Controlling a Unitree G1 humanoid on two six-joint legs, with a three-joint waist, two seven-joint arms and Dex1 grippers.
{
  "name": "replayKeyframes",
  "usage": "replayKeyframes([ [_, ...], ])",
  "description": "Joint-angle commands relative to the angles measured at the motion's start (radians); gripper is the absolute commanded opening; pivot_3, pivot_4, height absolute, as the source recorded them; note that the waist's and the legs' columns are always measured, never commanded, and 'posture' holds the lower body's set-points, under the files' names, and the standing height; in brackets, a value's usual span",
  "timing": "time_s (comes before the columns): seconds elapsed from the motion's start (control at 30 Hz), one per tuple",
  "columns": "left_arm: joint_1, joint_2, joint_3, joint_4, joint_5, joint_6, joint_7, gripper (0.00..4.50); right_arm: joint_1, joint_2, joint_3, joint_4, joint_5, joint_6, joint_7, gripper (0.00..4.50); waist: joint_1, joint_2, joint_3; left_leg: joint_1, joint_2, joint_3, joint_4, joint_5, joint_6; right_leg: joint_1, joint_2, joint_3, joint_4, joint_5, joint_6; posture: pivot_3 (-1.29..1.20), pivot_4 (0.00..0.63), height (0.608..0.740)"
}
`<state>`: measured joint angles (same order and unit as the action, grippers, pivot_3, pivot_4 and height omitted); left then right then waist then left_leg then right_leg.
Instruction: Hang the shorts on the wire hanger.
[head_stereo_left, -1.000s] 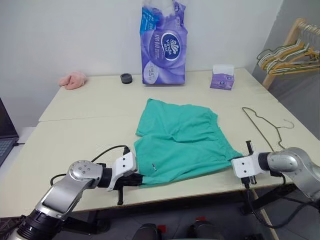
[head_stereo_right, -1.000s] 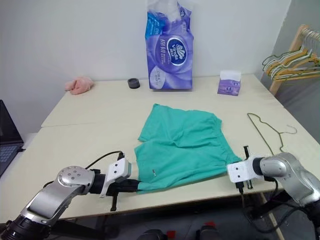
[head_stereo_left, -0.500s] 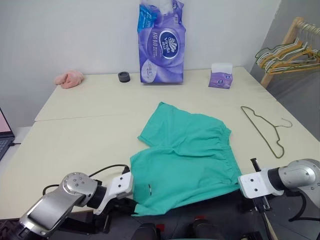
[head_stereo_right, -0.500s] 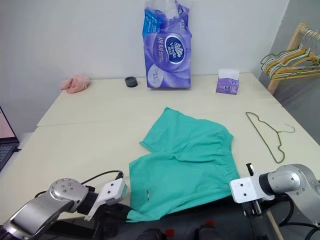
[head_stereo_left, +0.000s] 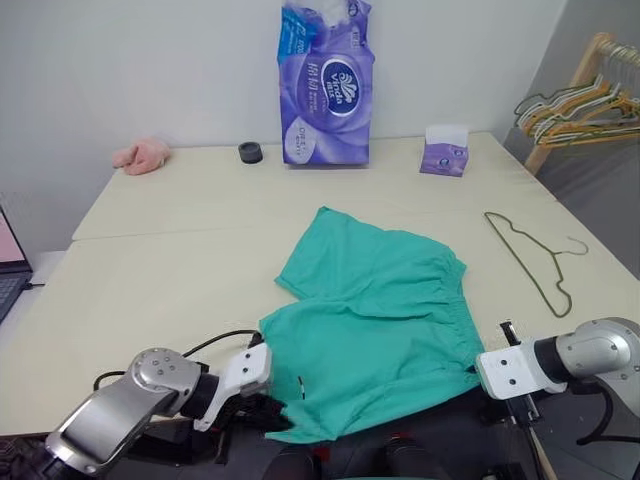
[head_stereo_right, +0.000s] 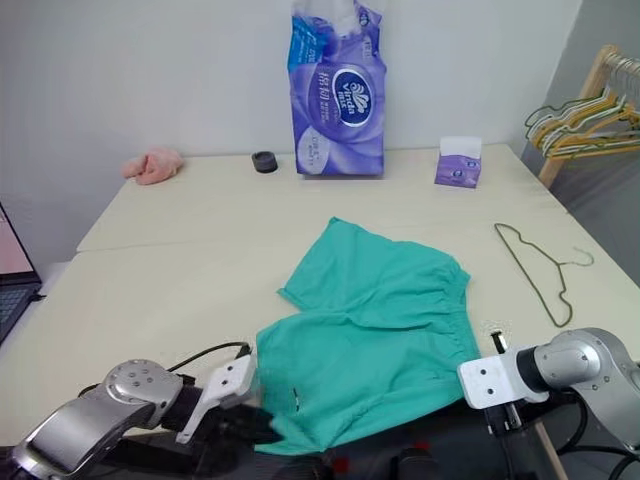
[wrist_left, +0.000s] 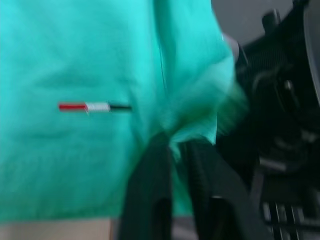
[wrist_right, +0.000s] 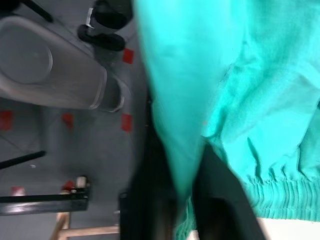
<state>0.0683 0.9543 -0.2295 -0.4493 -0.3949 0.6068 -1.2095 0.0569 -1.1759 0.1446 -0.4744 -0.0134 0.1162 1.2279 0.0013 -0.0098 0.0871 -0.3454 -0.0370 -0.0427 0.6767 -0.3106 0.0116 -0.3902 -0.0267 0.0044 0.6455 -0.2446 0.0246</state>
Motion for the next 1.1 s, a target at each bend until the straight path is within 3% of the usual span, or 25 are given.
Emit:
replayKeyframes([
  [0.03,-0.006,-0.002,0.025,-0.004,-0.017,-0.005,0.005,1.78,-0.013,-0.024,-0.065,-0.037,0.066,0.034,0.035,1.95,0.000,0.000,0.000,0.000,0.000,0.000,0.000,0.000,0.000,0.000,0.000,0.000,0.000,0.000,0.000,-0.02,0.044,0.740],
  [0.3,-0.035,-0.041,0.050,0.014,-0.043,0.004,0.032,4.11,-0.053,-0.032,-0.202,-0.011,0.215,0.137,0.067,4.50,0.000,0.000,0.001,0.000,0.000,0.000,0.000,0.000,0.000,0.000,0.000,0.000,0.000,0.000,0.000,-0.03,0.044,0.740],
  [0.37,-0.055,-0.068,0.088,0.015,-0.099,0.037,0.042,4.45,-0.072,-0.009,-0.275,0.001,0.300,0.226,0.049,4.50,0.000,0.000,0.002,0.000,0.000,0.000,0.000,0.000,0.000,0.000,0.000,0.000,0.000,0.000,0.000,-0.03,0.045,0.740],
  [0.57,-0.142,-0.148,0.175,0.024,-0.200,0.094,0.100,4.45,-0.114,0.141,-0.403,0.038,0.410,0.430,-0.146,4.50,0.001,-0.001,0.002,-0.001,0.000,-0.001,0.001,0.000,0.000,0.000,0.000,0.000,0.000,0.001,0.002,-0.03,0.041,0.740],
  [0.73,-0.173,-0.109,0.209,-0.026,-0.293,0.145,0.052,4.45,-0.030,0.236,-0.493,-0.023,0.488,0.554,-0.243,4.50,0.002,0.000,0.002,-0.002,0.000,-0.002,0.000,-0.001,-0.001,-0.001,0.000,0.000,0.000,0.001,0.001,-0.02,0.041,0.740],
  [0.83,-0.177,-0.079,0.205,-0.030,-0.298,0.144,0.036,4.45,0.031,0.229,-0.559,-0.056,0.526,0.589,-0.230,4.50,0.003,0.002,0.002,-0.002,0.000,-0.001,0.000,-0.001,-0.002,-0.001,0.000,0.000,0.000,0.001,0.001,-0.02,0.040,0.740],
  [1.0,-0.155,-0.061,0.167,-0.030,-0.273,0.124,0.015,4.45,0.220,0.107,-0.613,-0.071,0.448,0.484,-0.080,4.50,0.001,0.002,0.002,-0.001,0.000,-0.001,0.000,-0.001,-0.001,0.000,0.000,0.000,0.000,0.000,0.002,-0.04,0.042,0.740],
  [1.1,-0.150,-0.066,0.156,-0.035,-0.275,0.119,0.005,4.45,0.211,0.108,-0.637,-0.061,0.478,0.480,-0.082,4.50,-0.003,0.002,0.003,-0.001,0.000,0.000,0.000,-0.001,-0.001,0.000,0.000,0.000,0.000,0.000,0.001,-0.04,0.042,0.740],
])
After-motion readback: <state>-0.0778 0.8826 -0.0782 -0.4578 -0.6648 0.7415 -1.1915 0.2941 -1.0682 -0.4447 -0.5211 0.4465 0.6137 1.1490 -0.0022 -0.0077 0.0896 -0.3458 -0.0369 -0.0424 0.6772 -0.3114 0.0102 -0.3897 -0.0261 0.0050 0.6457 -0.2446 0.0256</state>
